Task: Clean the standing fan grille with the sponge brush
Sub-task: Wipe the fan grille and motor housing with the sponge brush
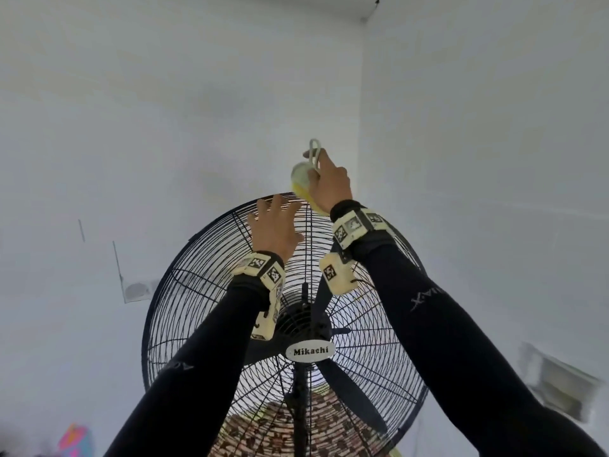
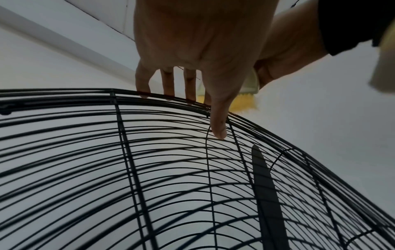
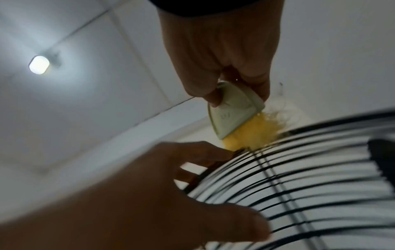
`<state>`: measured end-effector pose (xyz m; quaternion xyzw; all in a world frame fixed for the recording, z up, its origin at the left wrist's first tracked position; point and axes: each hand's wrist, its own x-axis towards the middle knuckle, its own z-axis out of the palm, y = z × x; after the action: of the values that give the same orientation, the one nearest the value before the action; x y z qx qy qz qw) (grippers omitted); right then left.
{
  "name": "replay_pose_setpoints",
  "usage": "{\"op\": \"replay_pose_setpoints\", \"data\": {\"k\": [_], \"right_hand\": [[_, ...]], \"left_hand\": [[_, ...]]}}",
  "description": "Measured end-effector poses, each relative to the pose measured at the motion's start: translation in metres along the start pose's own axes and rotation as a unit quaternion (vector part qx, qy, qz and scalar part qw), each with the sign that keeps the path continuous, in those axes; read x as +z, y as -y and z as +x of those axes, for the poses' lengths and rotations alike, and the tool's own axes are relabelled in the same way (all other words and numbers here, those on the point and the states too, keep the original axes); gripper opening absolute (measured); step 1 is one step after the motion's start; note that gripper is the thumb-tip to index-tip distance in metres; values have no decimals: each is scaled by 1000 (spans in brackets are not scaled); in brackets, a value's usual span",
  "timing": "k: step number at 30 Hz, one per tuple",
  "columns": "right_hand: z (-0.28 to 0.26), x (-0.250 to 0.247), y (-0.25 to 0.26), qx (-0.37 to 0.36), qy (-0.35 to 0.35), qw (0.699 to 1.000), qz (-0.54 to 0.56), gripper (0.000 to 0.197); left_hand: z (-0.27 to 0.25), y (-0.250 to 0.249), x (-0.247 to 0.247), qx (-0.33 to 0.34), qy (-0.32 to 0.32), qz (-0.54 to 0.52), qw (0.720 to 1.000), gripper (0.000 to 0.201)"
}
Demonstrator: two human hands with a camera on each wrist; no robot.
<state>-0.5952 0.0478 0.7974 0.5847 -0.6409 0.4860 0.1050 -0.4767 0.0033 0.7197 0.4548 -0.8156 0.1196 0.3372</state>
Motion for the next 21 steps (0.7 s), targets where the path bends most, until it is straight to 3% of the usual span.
{"op": "replay_pose_setpoints", "data": {"k": [2,6,8,10,12,14,16,19,21], "right_hand": [[5,-11,-8,50,-27,998,31,34],[2,-43,-60,137,-94,983,-82,34],[-4,-45,-78,164,-94,973,-132,30],[-11,-33,-76,155,-79,971,-164,29],[-10,-12,-58,101,-80,978,-165,30],[-9,6,-32,36,-93,991,-94,29],[-7,13,-14,25,-100,994,34,28],[-9,-2,-23,104,-108,976,161,32],[-13,-19,-46,153,-130,970,136,33]], "left_hand": [[1,2,1,5,3,2,1000,73],[0,-1,2,21,31,33,999,76],[0,1,3,35,32,54,997,77],[0,3,4,44,26,68,996,77],[-1,5,4,42,22,72,996,76],[0,7,3,43,15,68,997,75],[2,11,2,45,8,60,997,75],[4,14,-1,48,12,55,997,75],[4,14,-2,50,16,52,997,75]]}}
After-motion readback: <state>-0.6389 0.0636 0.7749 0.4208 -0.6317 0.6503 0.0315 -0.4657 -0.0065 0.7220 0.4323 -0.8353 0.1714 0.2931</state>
